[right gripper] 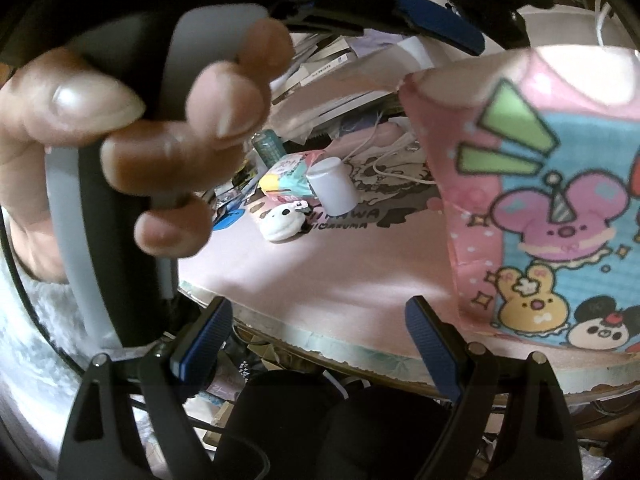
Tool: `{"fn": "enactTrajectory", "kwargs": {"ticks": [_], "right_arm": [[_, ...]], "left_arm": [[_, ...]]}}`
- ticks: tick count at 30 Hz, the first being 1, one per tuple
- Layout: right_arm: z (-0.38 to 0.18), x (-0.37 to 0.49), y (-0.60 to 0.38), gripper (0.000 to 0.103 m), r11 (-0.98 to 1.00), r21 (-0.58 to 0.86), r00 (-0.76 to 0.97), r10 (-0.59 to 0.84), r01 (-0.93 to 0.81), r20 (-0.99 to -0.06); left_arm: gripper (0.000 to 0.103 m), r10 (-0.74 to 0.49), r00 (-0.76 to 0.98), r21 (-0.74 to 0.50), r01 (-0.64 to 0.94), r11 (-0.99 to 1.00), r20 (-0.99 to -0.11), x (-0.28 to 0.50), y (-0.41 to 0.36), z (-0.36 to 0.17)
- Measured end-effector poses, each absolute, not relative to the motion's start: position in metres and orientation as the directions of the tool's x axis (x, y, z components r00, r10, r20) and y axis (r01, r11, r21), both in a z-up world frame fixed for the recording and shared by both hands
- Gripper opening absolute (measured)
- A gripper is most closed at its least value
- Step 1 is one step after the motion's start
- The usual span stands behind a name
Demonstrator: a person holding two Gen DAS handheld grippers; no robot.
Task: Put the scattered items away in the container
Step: 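Lower the pink tube into the bag and open the left gripper, then withdraw the left gripper from the bag back over the table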
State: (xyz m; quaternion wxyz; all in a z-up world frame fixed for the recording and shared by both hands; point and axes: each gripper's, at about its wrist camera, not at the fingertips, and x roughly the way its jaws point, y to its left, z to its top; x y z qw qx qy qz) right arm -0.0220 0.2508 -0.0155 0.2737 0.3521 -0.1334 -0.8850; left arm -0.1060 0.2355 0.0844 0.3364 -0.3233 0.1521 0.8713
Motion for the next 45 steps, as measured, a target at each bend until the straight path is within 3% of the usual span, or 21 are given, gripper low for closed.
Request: {"fn": "enactTrajectory", "kwargs": {"ticks": [2,3,10,22,30,45], "right_arm": [[-0.015,-0.022,0.250,0.087,-0.815,0.427,-0.603,-0.578,0.391,-0.551],[-0.015,-0.021,0.252,0.087,-0.815,0.427,-0.603,-0.578,0.391,-0.551],[-0.014,-0.020,0.252,0.087,-0.816,0.428,-0.605,-0.576,0.388,-0.550],[-0.015,-0.019,0.246,0.087,-0.818,0.414,-0.599,-0.574,0.399,-0.558],[-0.017,-0.023,0.228,0.087,-0.824,0.396,-0.594,-0.566,0.405,-0.572],[-0.019,-0.030,0.184,0.087,-0.857,0.290,-0.611,-0.509,0.427,-0.606]], "left_arm": [[0.061,0.498,-0.576,0.056,-0.689,-0.723,-0.648,-0.101,0.235,0.089],[0.065,0.502,-0.581,0.057,-0.688,-0.724,-0.640,-0.099,0.235,0.091],[0.077,0.498,-0.634,0.093,-0.667,-0.739,-0.591,-0.091,0.228,0.105],[0.080,0.459,-0.729,0.163,-0.605,-0.779,-0.509,-0.069,0.195,0.119],[0.095,0.409,-0.804,0.168,-0.518,-0.839,-0.431,-0.053,0.146,0.124],[0.098,0.202,-0.903,0.098,-0.257,-0.962,-0.379,-0.037,0.033,0.101]]}}
